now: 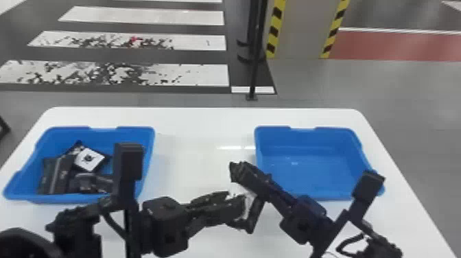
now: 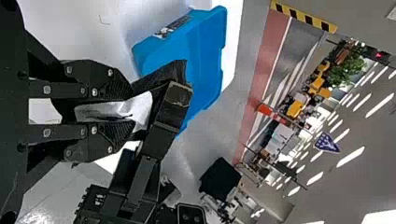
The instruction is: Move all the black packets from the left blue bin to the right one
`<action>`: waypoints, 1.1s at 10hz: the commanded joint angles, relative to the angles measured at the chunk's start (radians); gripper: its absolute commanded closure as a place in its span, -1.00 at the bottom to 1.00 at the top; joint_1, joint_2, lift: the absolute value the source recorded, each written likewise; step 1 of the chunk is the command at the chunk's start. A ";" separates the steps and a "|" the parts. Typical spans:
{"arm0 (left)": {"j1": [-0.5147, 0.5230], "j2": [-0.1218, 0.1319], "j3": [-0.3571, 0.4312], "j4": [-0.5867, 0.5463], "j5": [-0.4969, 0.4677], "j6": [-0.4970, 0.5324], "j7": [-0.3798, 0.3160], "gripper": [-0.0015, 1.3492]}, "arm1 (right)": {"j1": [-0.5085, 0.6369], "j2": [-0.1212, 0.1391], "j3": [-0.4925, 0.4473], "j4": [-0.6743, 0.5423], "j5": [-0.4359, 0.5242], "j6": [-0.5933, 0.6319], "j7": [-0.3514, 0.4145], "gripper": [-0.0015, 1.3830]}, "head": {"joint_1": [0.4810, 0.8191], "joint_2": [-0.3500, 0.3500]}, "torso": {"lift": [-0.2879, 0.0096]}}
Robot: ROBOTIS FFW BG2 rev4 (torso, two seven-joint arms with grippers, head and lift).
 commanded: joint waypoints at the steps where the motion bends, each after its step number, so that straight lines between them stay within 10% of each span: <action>1: 0.012 -0.007 0.012 0.007 0.007 -0.017 0.001 -0.46 | 0.001 -0.001 -0.012 -0.001 -0.001 -0.008 0.000 0.84 | 0.27 -0.16 | -0.01; 2: 0.029 -0.010 0.024 0.007 0.009 -0.042 0.001 -0.85 | -0.006 -0.001 -0.022 0.003 0.003 -0.008 0.000 0.84 | 0.27 -0.16 | -0.01; 11: 0.321 -0.096 0.218 -0.155 0.001 -0.262 0.003 -0.77 | -0.261 -0.060 -0.143 0.330 0.045 -0.038 0.000 0.84 | 0.27 -0.21 | -0.01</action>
